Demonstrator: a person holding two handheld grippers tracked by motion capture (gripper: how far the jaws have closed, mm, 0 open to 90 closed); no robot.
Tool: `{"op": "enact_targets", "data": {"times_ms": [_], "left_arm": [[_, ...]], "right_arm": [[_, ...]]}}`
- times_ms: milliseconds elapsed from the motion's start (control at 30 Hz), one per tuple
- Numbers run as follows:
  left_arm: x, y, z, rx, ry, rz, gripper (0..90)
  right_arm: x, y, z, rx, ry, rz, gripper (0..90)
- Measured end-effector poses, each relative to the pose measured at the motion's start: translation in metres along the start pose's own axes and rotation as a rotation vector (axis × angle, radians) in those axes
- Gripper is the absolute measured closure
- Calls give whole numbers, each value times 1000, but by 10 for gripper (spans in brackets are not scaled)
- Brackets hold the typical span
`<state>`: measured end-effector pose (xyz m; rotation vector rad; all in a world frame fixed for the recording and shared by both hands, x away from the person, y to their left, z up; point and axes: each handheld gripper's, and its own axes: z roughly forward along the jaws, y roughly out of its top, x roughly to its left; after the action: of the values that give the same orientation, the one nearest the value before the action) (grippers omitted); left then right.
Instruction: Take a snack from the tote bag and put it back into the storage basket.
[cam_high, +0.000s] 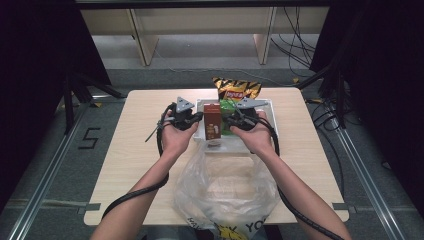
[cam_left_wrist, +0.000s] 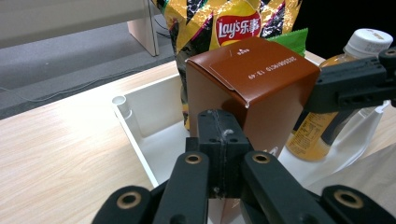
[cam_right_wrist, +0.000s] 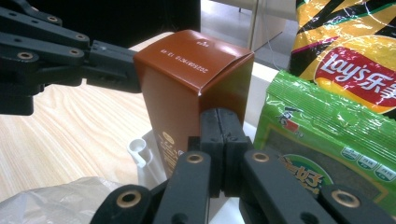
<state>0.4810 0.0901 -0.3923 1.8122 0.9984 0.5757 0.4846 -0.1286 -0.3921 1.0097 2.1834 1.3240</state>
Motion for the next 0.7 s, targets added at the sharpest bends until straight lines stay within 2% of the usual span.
{"op": "enact_targets", "data": {"times_ms": [67, 100, 267, 300, 400, 533, 567, 600, 667, 700], "left_arm": [[0, 0, 0, -1, 4, 5, 895], [0, 0, 0, -1, 6, 7, 895], [-1, 0, 0, -2, 11, 11, 894], [-1, 1, 0, -3, 11, 15, 894], [-1, 0, 0, -6, 14, 9, 894], [-1, -1, 0, -7, 13, 8, 890], [-1, -1, 0, -5, 13, 9, 886], [0, -1, 0, -5, 13, 9, 881], [0, -1, 0, -4, 12, 12, 875], [0, -1, 0, -4, 14, 11, 870]], "right_arm": [[1, -1, 0, 0, 15, -4, 900], [1, -1, 0, -3, 12, -12, 900], [2, -1, -1, 6, -2, 4, 900], [1, -1, -1, 3, -5, -18, 900], [4, -1, -1, 10, 4, 14, 900], [4, -2, 0, 5, -3, 14, 900], [3, -2, 0, 2, -11, 0, 899], [4, -3, 1, -1, -15, 9, 897], [1, -2, 1, -2, -12, -13, 892], [2, -2, 0, 4, -15, -7, 889]]}}
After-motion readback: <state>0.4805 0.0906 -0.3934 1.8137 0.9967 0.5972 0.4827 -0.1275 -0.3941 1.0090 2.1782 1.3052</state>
